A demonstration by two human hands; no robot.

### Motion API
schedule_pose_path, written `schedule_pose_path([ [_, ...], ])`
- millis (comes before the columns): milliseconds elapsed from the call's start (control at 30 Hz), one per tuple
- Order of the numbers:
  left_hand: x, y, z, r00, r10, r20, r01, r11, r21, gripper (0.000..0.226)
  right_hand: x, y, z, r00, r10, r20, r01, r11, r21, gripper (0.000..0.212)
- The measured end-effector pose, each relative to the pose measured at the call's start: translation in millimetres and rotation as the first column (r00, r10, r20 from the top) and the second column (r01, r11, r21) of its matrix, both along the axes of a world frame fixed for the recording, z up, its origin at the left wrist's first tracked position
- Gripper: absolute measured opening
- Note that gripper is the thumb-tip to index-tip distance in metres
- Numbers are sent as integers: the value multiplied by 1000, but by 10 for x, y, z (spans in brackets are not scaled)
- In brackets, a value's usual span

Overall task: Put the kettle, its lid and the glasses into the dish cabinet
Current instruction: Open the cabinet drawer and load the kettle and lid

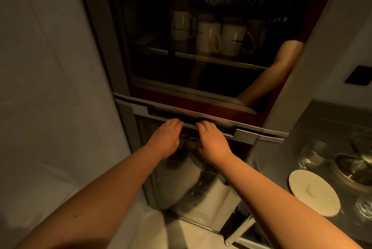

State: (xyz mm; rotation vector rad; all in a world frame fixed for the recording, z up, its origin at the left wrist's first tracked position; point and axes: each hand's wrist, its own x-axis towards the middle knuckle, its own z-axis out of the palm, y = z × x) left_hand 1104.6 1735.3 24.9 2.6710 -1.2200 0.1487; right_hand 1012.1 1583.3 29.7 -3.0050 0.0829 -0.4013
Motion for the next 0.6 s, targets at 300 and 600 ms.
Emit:
schedule_pose_path([
  [300,87,-14,-176,997,43,66,-50,993,110,57,152,211,-224,993,-114,-27,111,989,-95,75],
  [600,26,-74,-199,989,80,125,-99,982,160,57,213,289,-283,968,-240,71,233,968,89,60],
])
